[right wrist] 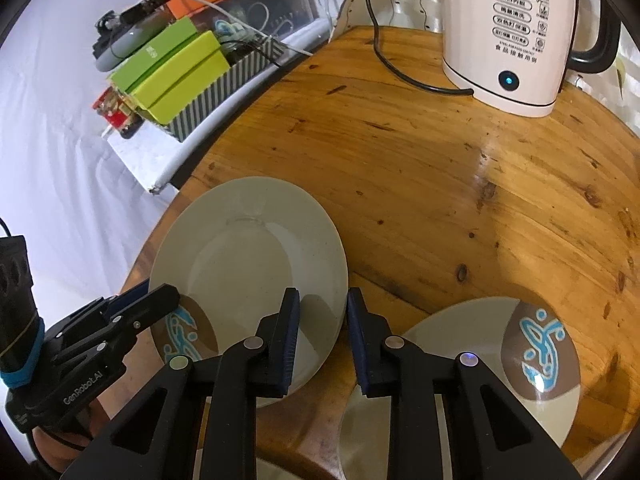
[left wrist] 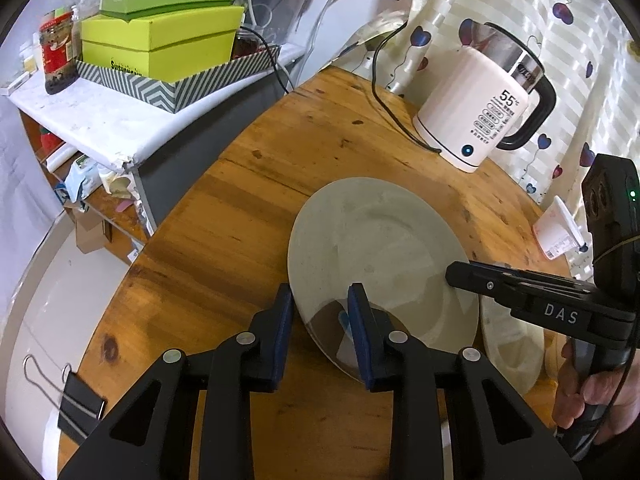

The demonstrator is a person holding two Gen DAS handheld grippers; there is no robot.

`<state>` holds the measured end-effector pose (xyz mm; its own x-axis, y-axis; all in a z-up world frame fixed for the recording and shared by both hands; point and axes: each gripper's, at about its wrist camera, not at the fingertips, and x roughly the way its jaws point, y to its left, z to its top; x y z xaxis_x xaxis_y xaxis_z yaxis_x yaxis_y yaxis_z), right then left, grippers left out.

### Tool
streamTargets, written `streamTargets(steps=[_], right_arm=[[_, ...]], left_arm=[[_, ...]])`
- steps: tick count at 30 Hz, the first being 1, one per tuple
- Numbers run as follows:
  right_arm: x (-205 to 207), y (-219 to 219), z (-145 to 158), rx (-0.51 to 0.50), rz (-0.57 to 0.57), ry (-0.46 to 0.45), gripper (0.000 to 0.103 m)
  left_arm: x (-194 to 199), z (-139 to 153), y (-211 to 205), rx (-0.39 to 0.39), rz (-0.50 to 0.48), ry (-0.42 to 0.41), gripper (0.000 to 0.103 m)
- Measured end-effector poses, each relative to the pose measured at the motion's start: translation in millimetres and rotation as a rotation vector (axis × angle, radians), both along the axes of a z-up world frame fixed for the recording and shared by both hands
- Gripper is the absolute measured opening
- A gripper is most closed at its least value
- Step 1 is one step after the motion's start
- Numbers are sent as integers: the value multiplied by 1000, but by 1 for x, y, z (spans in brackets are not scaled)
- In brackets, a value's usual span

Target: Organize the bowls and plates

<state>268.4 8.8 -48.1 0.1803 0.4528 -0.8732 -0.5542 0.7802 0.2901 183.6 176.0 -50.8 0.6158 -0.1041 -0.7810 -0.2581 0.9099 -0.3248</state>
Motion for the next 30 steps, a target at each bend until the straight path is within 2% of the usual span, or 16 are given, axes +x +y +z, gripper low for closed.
streamTargets(steps=[12,21,30], right_arm=[[-52,-32,29,8,-38,-30,23],[-97,-68,27,8,-90,-8,23],[-133,-93,22,0,-120,-2,23]], left_arm=[[-46,24,-30,19,-44,-18,29],[-84,28,-60,36,-98,-11,29],[-111,19,-82,40,-132,15,29]])
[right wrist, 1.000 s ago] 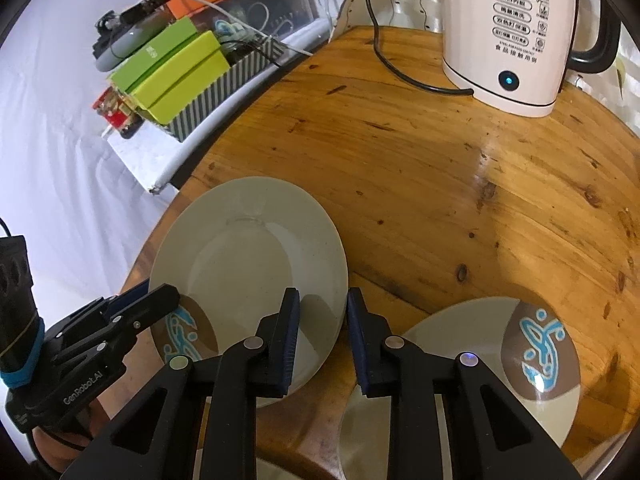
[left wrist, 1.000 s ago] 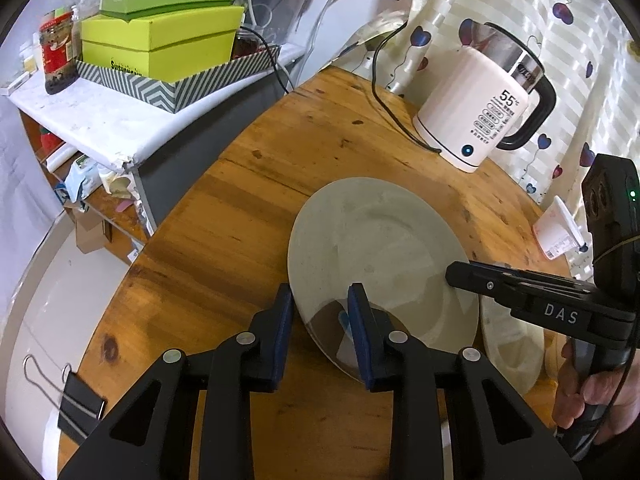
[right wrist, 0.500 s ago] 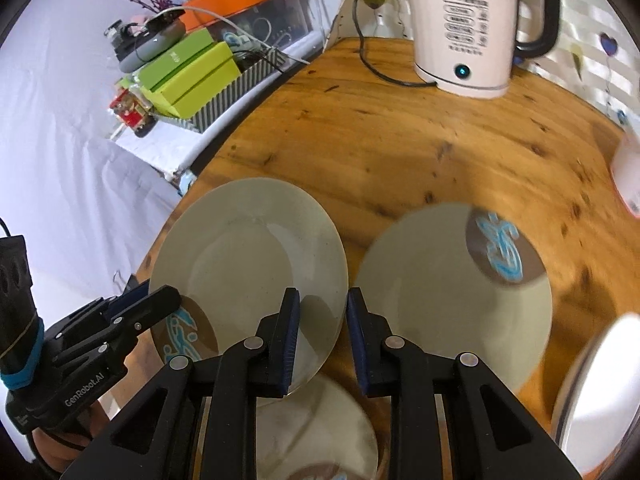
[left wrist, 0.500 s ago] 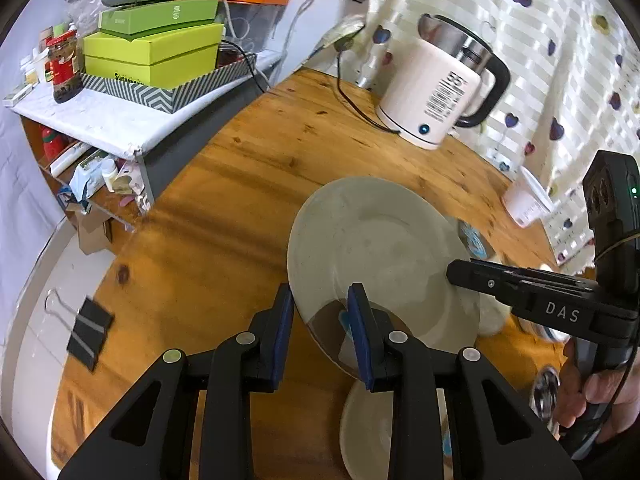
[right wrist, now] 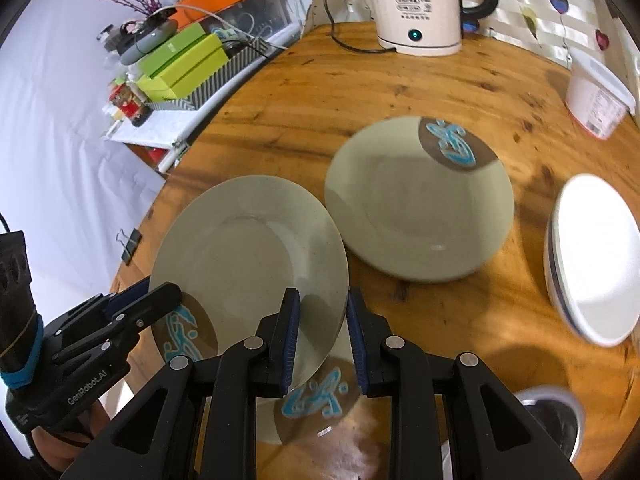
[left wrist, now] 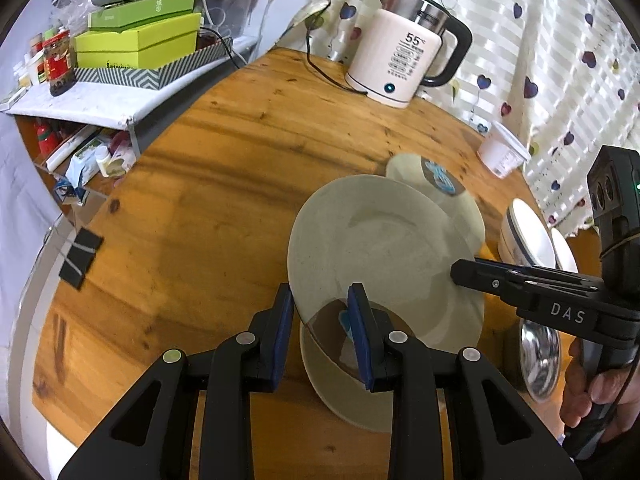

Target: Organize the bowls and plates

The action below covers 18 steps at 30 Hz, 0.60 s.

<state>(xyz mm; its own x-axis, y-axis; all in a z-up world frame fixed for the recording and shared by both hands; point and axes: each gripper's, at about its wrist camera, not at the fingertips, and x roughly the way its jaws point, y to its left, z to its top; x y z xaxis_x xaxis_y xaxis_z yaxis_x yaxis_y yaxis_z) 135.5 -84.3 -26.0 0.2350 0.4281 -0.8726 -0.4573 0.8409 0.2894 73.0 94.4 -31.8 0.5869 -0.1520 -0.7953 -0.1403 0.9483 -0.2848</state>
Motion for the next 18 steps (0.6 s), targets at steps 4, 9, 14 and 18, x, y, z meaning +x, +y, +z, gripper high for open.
streamTargets(steps=[4,9,14,18], right_arm=[[-10,-8,-5,-5,-10,4,23],[-18,-17,-14,-16,-21,15,23],[-21,-20,-20,-18,-26,29,23],[-23,-19,-22,-26,-25,27,24]], left_arm=[[-8,-5,-8,12,-12,9,29],[-12,-10,-16,18,-28,26,29],[-14,-15,-20,20,-34,40,29],[-15,-18,-22,23,-36,47,29]])
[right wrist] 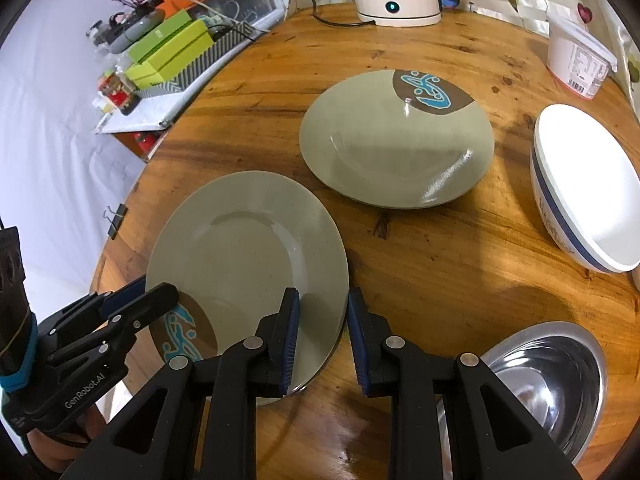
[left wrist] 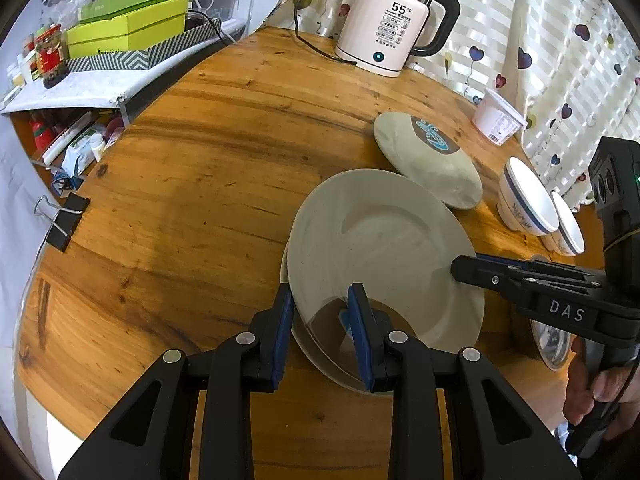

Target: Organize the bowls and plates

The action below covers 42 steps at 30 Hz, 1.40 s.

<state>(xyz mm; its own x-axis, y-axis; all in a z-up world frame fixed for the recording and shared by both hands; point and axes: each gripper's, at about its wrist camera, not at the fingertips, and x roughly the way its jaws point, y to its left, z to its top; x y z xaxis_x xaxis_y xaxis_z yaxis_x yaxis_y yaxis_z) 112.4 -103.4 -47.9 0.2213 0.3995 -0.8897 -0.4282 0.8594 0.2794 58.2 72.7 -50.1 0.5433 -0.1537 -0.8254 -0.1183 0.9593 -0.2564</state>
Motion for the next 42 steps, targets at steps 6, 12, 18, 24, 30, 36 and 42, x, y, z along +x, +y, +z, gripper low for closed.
streamTargets(steps=[6,12,18,24,30,36,42], right_arm=[[-1,4,-3,-13,6,-2,26],[-3,5,-6,-19,15,-9,29],[-4,5,-7,-21,21,-19,30],[-5,5,-2,-11,14,-38,30],[-7,5,-1,-11,18,-52,30],[-9,5,0,-16,20,-56,30],[-8,2,3,0,5,-53,30]], left_arm=[[-1,-1,-3,14,-5,0,29],[-1,-1,-2,11,-3,-1,29],[-4,-2,1,0,4,-3,29],[-9,2,7,-14,21,-30,29],[-7,-1,8,-24,16,-23,29],[-9,0,7,-27,13,-20,29],[-9,0,9,-31,19,-26,29]])
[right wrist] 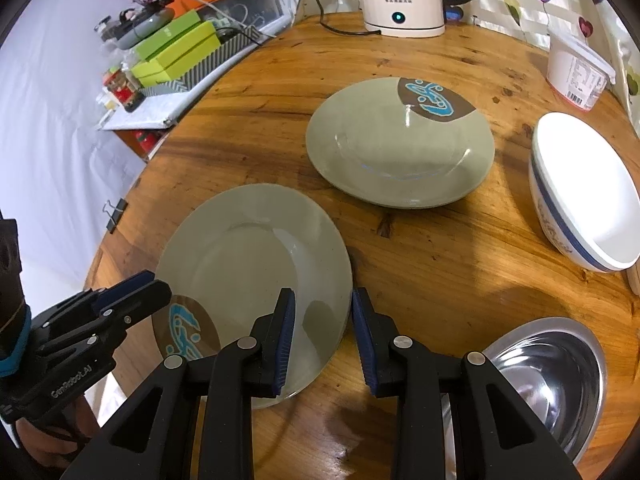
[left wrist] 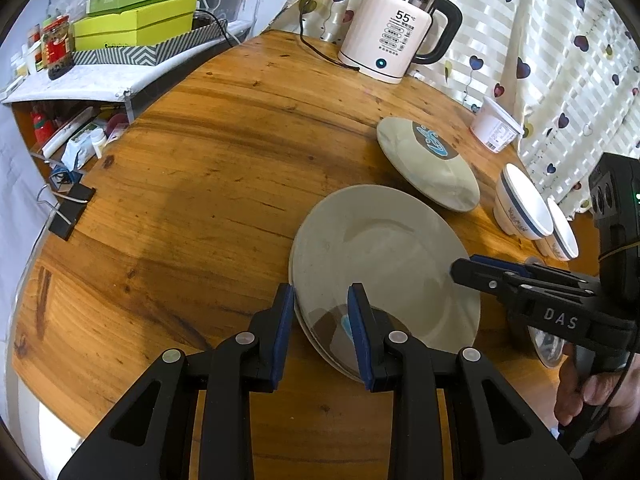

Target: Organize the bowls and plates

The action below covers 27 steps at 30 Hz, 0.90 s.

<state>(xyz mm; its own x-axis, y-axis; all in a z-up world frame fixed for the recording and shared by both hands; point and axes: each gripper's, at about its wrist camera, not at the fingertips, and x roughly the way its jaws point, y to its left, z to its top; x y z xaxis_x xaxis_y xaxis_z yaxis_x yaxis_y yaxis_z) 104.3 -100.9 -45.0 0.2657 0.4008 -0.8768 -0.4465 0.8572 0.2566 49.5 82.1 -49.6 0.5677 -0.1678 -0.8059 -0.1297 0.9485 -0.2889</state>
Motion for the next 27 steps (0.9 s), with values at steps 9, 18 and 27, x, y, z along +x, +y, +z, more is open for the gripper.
streamTargets(steps=[9,18,27], right_arm=[[3,-24,29,40,-55,-60,39],[9,-43,37,73,-118,-71,51],[22,-55,36,123,-184,-43,59]], left_arm=[[10,20,7,-5,0,-50,29],[32,29,-3,-36,-50,-71,40],[59,38,-8,-45,-91,-75,40]])
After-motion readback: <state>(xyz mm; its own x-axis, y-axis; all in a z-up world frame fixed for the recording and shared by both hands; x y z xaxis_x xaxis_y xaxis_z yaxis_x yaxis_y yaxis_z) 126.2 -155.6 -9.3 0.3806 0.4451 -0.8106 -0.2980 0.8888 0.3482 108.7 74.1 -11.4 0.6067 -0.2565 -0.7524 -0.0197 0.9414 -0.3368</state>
